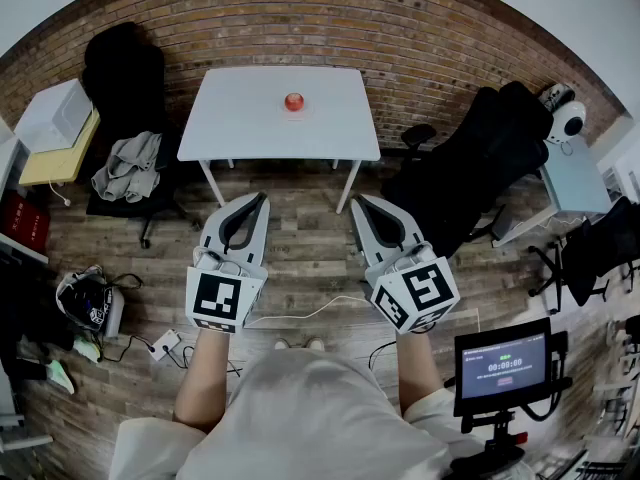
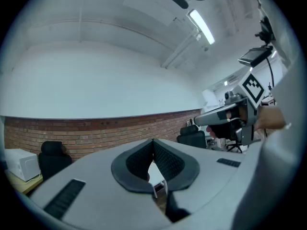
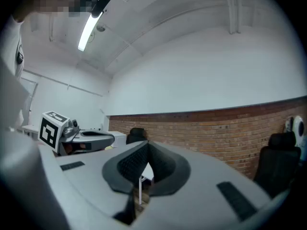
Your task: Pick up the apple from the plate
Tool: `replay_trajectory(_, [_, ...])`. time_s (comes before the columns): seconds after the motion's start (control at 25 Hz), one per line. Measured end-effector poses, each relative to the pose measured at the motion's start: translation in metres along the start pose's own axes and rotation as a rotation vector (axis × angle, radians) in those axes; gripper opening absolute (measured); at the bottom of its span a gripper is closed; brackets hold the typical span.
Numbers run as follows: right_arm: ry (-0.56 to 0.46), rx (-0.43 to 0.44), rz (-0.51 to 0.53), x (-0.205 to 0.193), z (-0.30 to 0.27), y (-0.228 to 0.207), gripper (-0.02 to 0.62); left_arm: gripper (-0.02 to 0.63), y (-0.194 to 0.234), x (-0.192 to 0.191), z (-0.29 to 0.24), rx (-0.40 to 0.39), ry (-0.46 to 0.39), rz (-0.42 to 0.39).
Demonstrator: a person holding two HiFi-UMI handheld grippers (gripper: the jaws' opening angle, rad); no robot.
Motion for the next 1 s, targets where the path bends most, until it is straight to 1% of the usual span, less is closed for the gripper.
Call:
replay_trajectory(0.12, [-0.001, 0.003, -0.003, -0.001, 0.002, -0.001, 0.000, 0.006, -0.003, 0.000, -0.001, -0.005, -0.001, -0.001])
replay_trajectory(0.36, [-0.042, 0.064, -0.060, 0.005, 0.003, -0.006, 0.002, 0.006, -0.007, -0.003, -0.010, -0.017, 0.004, 0.002])
replay_trajectory(0.6, [-0.024, 0.087, -0.084, 0.006, -0.006, -0.038, 0.002, 0.006, -0.014, -0.006, -0.043, -0.020, 0.026, 0.001])
replay_trajectory(0.8, [-0.017, 0.115, -0.071, 0.004, -0.005, -0.031, 0.002, 0.006, -0.016, -0.005, -0.040, -0.023, 0.028, 0.002])
replay_trajectory(1.0, [-0.023, 0.132, -0.078, -0.001, -0.001, -0.036, 0.002, 0.006, -0.021, -0.007, -0.040, -0.008, 0.032, -0.003])
Point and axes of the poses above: the fingertips, and each gripper's own axes: z backward along the fingers, y to its left, x out of its top, the point moved 2 cm from there along z, backward along the fingers, and after that the axes turned 8 degrees about -z, right-handed, at the moved point
